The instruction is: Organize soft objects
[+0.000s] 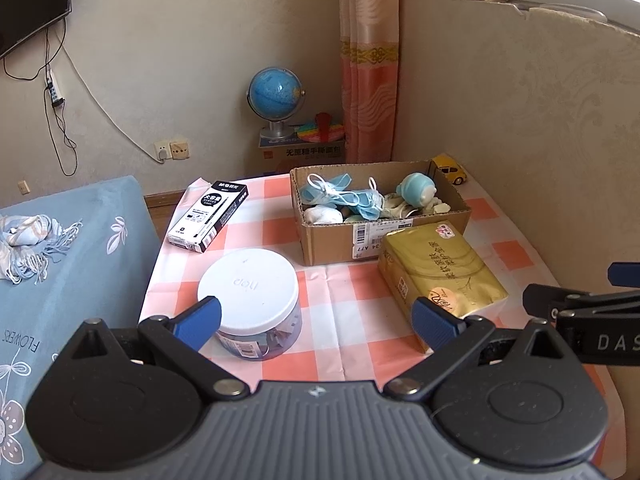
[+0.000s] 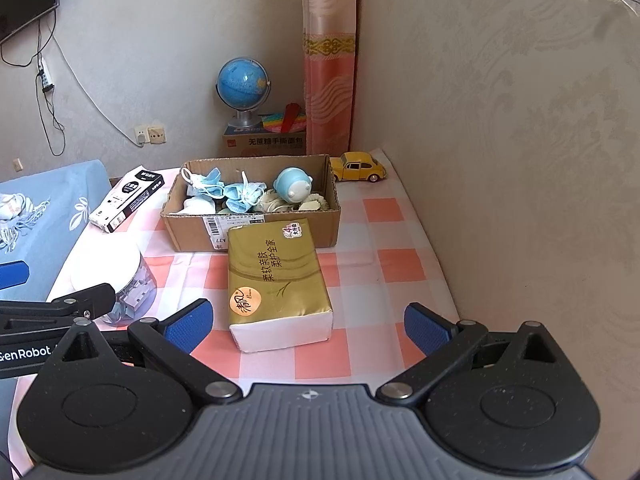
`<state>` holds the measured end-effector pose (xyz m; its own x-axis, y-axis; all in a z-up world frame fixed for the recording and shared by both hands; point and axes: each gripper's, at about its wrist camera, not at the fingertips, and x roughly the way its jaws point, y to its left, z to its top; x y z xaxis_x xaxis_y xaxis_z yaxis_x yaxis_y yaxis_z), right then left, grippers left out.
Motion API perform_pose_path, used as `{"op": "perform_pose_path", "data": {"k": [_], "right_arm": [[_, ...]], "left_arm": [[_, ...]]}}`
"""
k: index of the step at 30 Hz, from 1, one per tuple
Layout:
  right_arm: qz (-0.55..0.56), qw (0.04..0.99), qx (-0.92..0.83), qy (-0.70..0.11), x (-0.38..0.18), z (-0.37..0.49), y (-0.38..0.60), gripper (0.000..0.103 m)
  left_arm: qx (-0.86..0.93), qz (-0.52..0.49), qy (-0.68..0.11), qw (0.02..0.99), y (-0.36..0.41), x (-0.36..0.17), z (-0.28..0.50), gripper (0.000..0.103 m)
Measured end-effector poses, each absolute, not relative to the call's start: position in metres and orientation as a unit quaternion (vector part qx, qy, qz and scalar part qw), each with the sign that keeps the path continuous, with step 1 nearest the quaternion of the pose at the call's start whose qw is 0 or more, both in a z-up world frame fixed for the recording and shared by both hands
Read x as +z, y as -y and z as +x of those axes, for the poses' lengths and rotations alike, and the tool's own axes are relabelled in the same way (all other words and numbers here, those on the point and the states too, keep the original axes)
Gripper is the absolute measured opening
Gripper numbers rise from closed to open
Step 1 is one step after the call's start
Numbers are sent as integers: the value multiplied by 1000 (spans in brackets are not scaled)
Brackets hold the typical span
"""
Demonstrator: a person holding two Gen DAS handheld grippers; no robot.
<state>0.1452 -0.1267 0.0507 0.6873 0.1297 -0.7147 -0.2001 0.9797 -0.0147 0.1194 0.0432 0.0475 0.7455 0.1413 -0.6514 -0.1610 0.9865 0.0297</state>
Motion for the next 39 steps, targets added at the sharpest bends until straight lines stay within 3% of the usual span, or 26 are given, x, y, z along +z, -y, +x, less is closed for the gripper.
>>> {"op": "perform_pose_path", "data": {"k": [39], "right_arm": [[-48,922,82,-376,56,141,131,103]], "left_arm": [[78,-3,-343,936,-37,54,122,101]]}}
